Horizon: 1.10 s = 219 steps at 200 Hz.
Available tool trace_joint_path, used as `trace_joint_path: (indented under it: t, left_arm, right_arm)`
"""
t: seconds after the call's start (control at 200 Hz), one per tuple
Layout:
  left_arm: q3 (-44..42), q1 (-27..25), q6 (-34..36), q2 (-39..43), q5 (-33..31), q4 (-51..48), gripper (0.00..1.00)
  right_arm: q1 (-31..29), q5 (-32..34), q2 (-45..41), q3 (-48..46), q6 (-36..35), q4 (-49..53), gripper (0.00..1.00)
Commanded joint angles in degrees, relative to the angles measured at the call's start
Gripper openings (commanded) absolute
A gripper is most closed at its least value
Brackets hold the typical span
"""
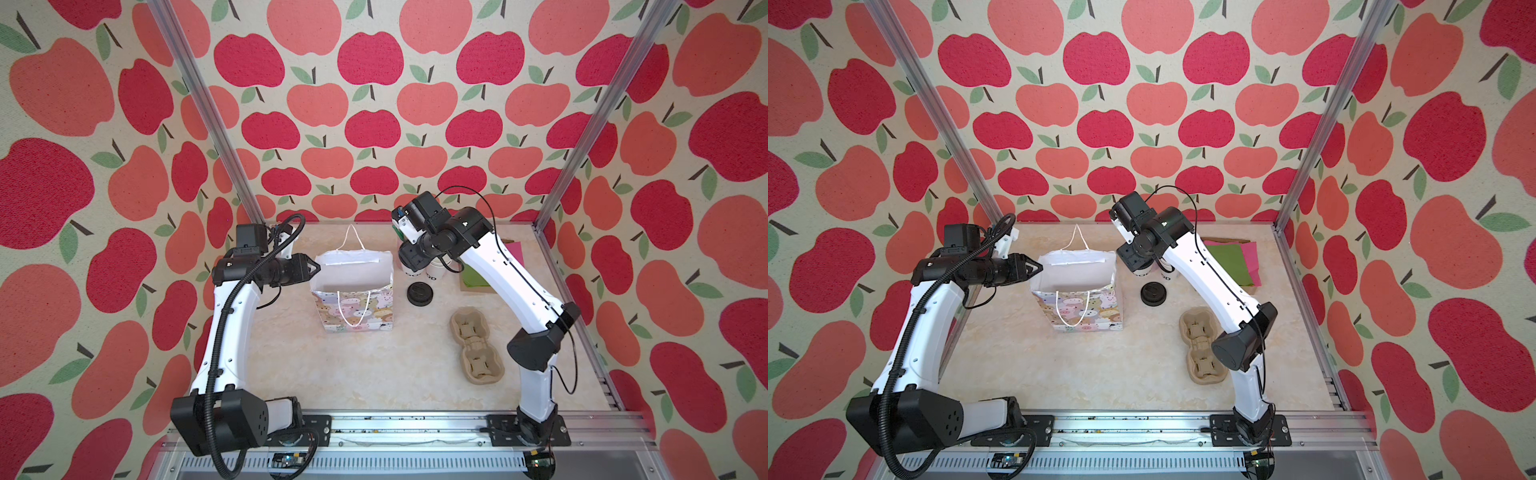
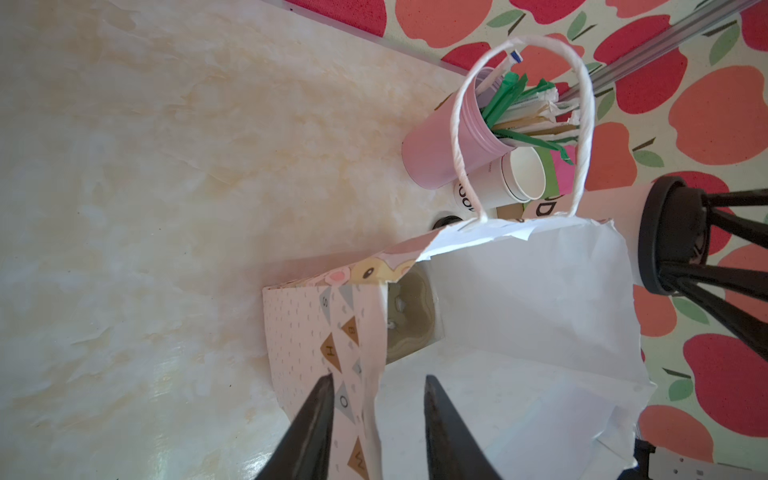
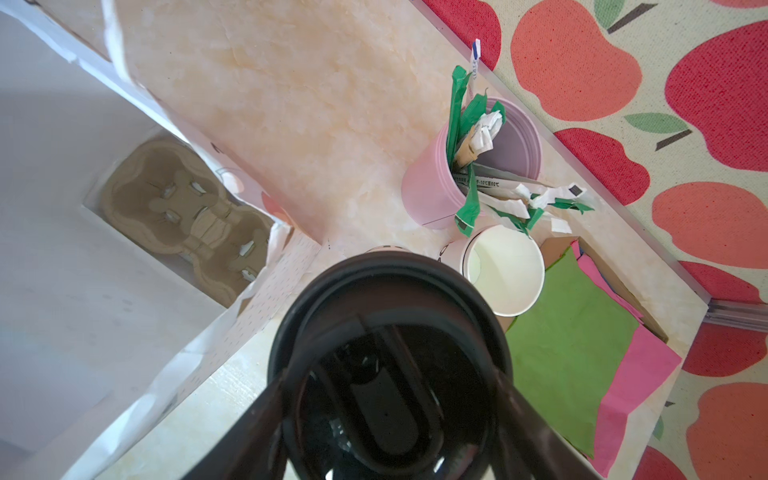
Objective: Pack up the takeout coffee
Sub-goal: 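Lift the black lid with the right gripper while the left holds the bag rim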
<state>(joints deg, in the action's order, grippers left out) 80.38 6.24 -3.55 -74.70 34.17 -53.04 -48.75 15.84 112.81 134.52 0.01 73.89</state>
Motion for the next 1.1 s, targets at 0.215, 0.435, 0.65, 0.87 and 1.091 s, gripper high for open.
trace_joint_path:
  t: [0.215, 0.435, 0.65, 0.87, 1.091]
  left_arm:
    - [8.5, -3.8, 1.2, -4.0, -14.2, -9.2, 0.55]
    - [10.1, -6.8, 0.9, -6.9, -17.7, -11.1, 0.60]
    - [10.5, -8.5, 0.4, -10.6, -20.2, -11.2, 0.57]
    - [12.1, -10.5, 0.8, -13.7, -21.3, -12.4, 0.43]
    - [13.0, -11.0, 2.3, -15.2, -19.8, -14.4, 0.20]
  right_arm:
    - [-0.5, 1.7, -3.2, -2.2, -0.7, 1.1, 0.61]
    - [-0.6, 1.6, -3.7, -2.2, -0.7, 1.2, 0.61]
    - [-0.6, 1.6, -4.5, -3.2, -0.8, 0.9, 0.61]
    - [-0.5, 1.7, -5.9, -5.4, -0.9, 0.1, 0.61]
    - [-0.4, 1.8, -6.9, -7.2, -0.9, -0.9, 0.61]
